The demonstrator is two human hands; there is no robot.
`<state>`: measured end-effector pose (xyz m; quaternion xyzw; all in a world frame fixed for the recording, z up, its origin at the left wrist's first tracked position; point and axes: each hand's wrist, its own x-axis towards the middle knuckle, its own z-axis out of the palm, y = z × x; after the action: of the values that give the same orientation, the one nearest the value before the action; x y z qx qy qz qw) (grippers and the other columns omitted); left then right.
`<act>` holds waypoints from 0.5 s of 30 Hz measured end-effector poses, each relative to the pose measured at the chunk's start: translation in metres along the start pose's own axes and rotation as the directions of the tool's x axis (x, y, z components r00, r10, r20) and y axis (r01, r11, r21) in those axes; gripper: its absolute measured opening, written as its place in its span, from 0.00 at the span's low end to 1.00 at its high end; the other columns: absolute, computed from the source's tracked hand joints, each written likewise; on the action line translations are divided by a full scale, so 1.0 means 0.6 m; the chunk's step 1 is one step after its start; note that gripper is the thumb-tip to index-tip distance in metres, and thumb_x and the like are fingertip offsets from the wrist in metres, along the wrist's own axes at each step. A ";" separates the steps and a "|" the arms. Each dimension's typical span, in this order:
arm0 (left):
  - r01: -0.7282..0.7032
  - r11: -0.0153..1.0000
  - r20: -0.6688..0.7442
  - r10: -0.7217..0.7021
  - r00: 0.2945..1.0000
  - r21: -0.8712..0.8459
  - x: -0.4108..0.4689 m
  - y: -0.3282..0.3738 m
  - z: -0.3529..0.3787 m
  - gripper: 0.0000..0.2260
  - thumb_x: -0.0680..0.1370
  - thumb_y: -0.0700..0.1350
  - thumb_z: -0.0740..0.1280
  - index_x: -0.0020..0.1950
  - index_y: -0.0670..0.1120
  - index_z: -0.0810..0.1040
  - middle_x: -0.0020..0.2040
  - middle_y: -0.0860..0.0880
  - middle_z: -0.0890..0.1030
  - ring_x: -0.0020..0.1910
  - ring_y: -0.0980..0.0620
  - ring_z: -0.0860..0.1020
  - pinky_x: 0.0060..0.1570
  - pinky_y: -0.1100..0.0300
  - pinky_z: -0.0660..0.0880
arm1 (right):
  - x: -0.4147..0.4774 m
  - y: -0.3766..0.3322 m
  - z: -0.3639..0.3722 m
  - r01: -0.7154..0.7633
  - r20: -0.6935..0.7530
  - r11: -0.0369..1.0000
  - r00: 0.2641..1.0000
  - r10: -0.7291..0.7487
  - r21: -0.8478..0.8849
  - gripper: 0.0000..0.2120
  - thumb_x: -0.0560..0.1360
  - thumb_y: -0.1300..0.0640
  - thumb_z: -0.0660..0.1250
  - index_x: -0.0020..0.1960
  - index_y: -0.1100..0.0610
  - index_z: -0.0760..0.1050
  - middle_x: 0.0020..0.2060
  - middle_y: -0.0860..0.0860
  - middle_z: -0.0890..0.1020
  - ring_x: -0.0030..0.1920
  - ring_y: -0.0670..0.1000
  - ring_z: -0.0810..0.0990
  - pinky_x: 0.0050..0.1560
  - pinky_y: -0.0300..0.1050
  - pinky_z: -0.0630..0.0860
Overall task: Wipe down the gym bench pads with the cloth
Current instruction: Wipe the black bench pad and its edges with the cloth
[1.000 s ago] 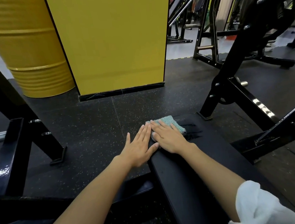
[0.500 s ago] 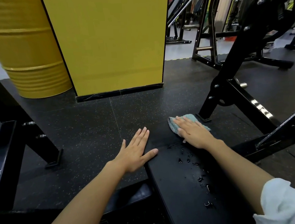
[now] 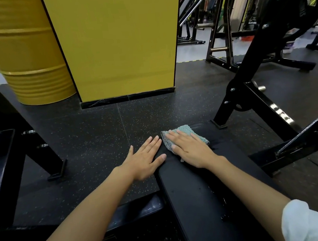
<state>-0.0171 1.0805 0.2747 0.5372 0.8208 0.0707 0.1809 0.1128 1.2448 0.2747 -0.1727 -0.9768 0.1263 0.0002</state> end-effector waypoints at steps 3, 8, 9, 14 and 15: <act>0.009 1.000 0.017 -0.009 1.000 0.002 -0.002 0.000 -0.004 0.27 0.84 0.59 0.44 0.81 0.54 0.40 0.79 0.62 0.37 0.77 0.62 0.35 0.75 0.38 0.37 | 0.002 0.041 -0.012 -0.068 0.001 0.998 0.998 0.068 0.001 0.24 0.85 0.46 0.46 0.80 0.44 0.48 0.79 0.40 0.49 0.79 0.44 0.45 0.77 0.50 0.43; 0.006 1.000 0.026 -0.006 1.000 -0.014 -0.003 0.000 -0.004 0.26 0.84 0.58 0.44 0.80 0.55 0.39 0.79 0.62 0.37 0.76 0.62 0.34 0.75 0.39 0.36 | -0.001 0.121 -0.031 -0.242 -0.026 0.970 0.970 0.241 -0.030 0.24 0.85 0.47 0.46 0.80 0.45 0.48 0.80 0.42 0.49 0.79 0.46 0.44 0.78 0.54 0.44; 0.007 1.000 0.030 -0.006 1.000 -0.016 -0.001 -0.001 -0.004 0.26 0.84 0.58 0.44 0.80 0.55 0.39 0.79 0.62 0.37 0.76 0.62 0.34 0.75 0.39 0.36 | -0.001 0.125 -0.033 -0.286 -0.036 0.958 0.958 0.285 -0.018 0.24 0.85 0.47 0.46 0.80 0.45 0.48 0.80 0.42 0.49 0.79 0.46 0.44 0.77 0.57 0.43; 0.001 0.999 0.038 0.000 0.999 -0.033 -0.001 -0.003 -0.003 0.26 0.84 0.59 0.44 0.80 0.55 0.39 0.78 0.62 0.36 0.76 0.62 0.33 0.75 0.39 0.36 | 0.005 0.085 -0.020 -0.336 -0.031 0.942 0.941 0.336 -0.019 0.24 0.85 0.48 0.45 0.81 0.45 0.47 0.80 0.42 0.48 0.80 0.49 0.43 0.77 0.59 0.41; -0.001 0.999 0.038 0.002 0.999 -0.034 -0.001 -0.004 -0.003 0.26 0.84 0.59 0.44 0.80 0.55 0.39 0.78 0.62 0.36 0.76 0.62 0.33 0.75 0.39 0.36 | 0.004 0.073 -0.016 -0.320 -0.024 0.947 0.947 0.320 -0.023 0.24 0.85 0.47 0.44 0.81 0.45 0.46 0.80 0.43 0.47 0.80 0.49 0.43 0.77 0.58 0.40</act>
<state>-0.0195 1.0794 0.2755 0.5359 0.8156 0.0745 0.2052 0.1256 1.2877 0.2733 -0.3300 -0.9375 0.1098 -0.0129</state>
